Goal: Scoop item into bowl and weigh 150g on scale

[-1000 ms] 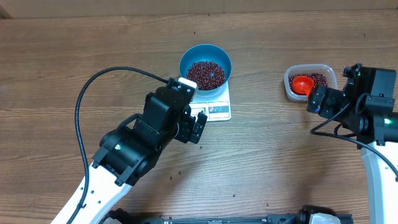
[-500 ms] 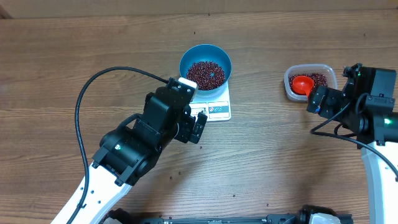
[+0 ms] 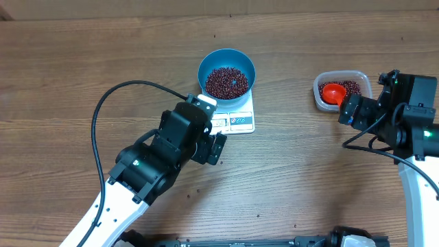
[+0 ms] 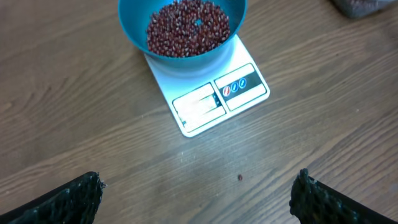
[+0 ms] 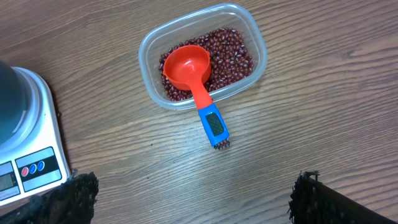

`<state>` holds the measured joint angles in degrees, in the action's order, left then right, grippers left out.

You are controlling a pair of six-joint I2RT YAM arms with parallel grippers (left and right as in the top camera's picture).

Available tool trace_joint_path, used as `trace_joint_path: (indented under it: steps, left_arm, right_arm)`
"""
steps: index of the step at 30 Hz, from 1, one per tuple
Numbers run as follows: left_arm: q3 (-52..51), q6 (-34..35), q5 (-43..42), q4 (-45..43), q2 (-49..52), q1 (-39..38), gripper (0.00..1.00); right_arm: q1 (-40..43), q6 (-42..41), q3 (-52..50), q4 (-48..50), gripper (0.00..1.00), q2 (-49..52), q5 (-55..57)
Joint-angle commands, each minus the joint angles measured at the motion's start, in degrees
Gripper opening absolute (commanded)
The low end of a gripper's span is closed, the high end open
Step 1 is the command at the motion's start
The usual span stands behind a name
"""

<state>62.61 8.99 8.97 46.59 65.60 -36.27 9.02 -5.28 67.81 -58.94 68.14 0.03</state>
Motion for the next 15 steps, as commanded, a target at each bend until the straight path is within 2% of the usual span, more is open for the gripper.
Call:
trace_joint_path:
  steps: [1,10,15]
  left_arm:
    - [-1.53,0.44,-0.04,-0.55,-3.13,0.26,0.99]
    - [-5.84,0.44,-0.04,-0.96,-8.9,0.37,0.99]
    - [-13.68,0.44,-1.25,-7.08,-14.4,2.34,0.99]
  right_arm:
    - [0.37,0.46,-0.2,0.28,1.0,0.09,0.26]
    - [0.37,0.46,-0.2,0.28,1.0,0.09,0.26]
    - [0.37,0.44,-0.2,0.28,1.0,0.09,0.28]
